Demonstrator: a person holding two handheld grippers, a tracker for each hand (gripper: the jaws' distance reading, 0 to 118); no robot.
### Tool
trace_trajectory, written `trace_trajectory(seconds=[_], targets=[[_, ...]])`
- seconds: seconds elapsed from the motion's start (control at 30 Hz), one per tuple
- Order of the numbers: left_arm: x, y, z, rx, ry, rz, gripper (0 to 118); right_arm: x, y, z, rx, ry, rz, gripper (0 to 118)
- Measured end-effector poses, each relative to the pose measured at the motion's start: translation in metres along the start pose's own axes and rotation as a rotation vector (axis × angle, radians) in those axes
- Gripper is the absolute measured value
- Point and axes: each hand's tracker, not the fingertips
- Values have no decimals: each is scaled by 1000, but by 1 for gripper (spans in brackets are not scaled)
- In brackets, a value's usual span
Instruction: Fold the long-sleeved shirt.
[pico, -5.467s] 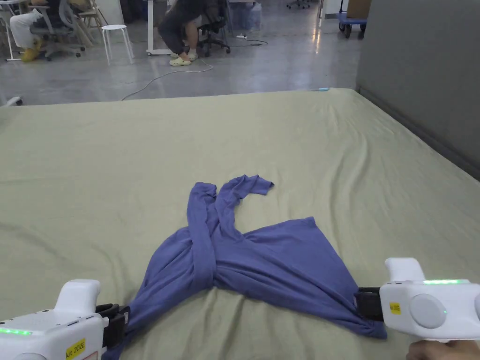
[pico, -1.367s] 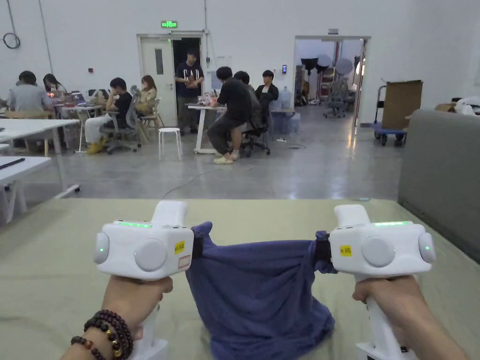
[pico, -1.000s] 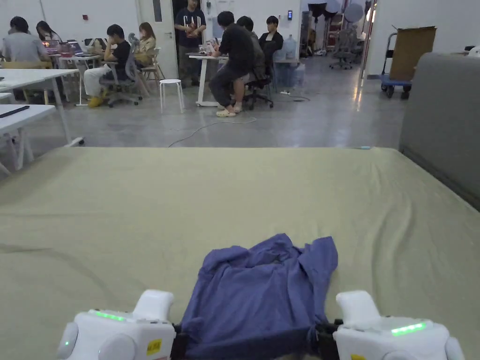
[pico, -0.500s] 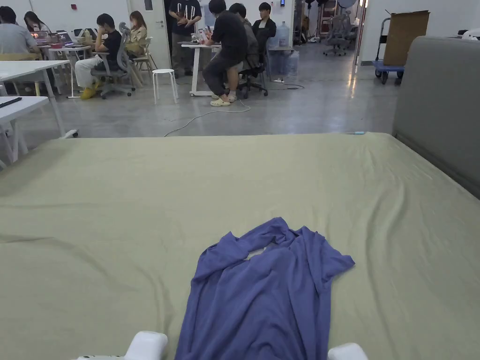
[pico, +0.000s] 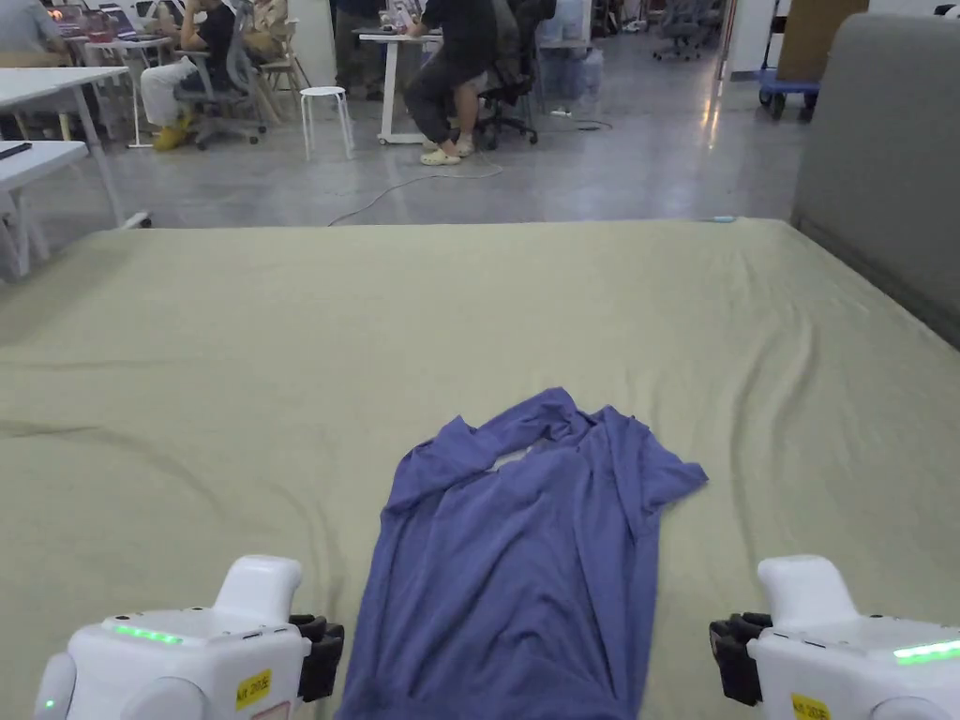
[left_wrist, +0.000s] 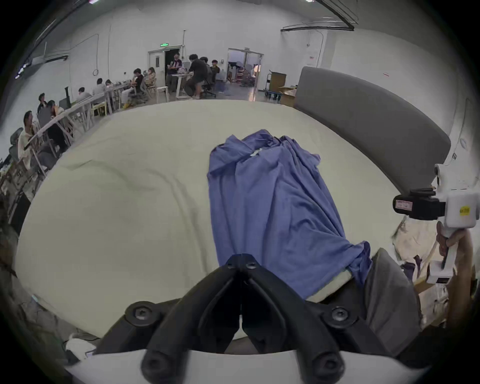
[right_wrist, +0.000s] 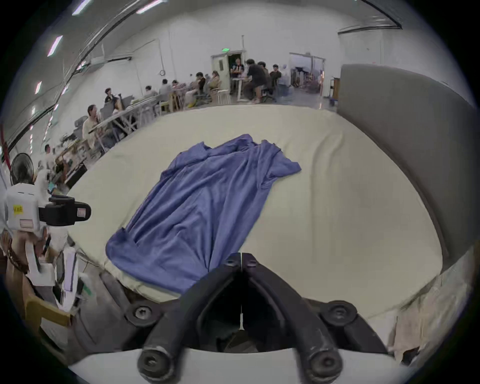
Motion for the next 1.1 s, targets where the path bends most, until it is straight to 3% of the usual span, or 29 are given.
trace_trajectory(seconds=[0.13, 0.17, 0.2, 0.23, 0.27, 0.3, 0.33, 0.37, 0.5, 0.53, 0.57, 0.6, 0.63, 0.67, 0.8, 0.97, 1.0, 1.03, 1.07, 1.1], targets=[[10, -4, -5, -9, -16, -34, 0, -1, -9, -10, -22, 13, -2, 0], [10, -4, -7, -5, -13, -39, 5, -1, -6, -8, -31, 19, -4, 0], [9, -4, -12, 3, -3, -42, 32, 0, -7, -10, -34, 22, -11, 0], [6, -4, -16, 5, 7, -48, 74, 0, -8, -11, -33, 18, -17, 0], [4, -3, -24, -18, 15, -51, 74, 1, -10, -13, -34, 17, -20, 0], [3, -4, -36, -83, 39, -48, 88, 2, -6, -10, -36, 19, -22, 0], [3, -5, -46, -99, 53, -41, 115, 2, -7, -12, -36, 19, -24, 0], [3, -5, -52, -88, 46, -44, 118, 3, -7, -13, -36, 19, -26, 0], [4, -14, -85, -180, 87, -57, 110, 9, -7, -19, -53, 10, -35, 0], [4, -16, -90, -185, 82, -57, 99, 11, -7, -21, -57, 6, -39, 0], [5, -18, -93, -188, 82, -56, 83, 13, -4, -22, -59, 3, -43, 0], [7, -19, -94, -204, 76, -56, 57, 16, -3, -25, -62, 3, -50, 0], [8, -21, -97, -231, 56, -60, 21, 19, -1, -29, -64, 3, -57, 0], [7, -24, -99, -262, 27, -57, 2, 22, 3, -34, -66, 3, -62, 0], [5, -19, -76, -210, 19, -84, 1, 34, 46, -57, -40, -15, -49, 0], [-7, -9, -49, -130, -11, 13, 1, 52, 147, -110, 38, -16, -34, 2], [-10, -6, -47, -125, -8, 8, 1, 56, 171, -129, 40, -19, -38, 20], [-11, -6, -44, -118, -7, 10, 1, 61, 191, -148, 30, -22, -38, 59], [-11, -6, -41, -114, -6, 14, 1, 64, 209, -166, 15, -30, -41, 81], [-12, -7, -40, -112, -8, 21, 1, 65, 227, -190, -16, -45, -25, 90]])
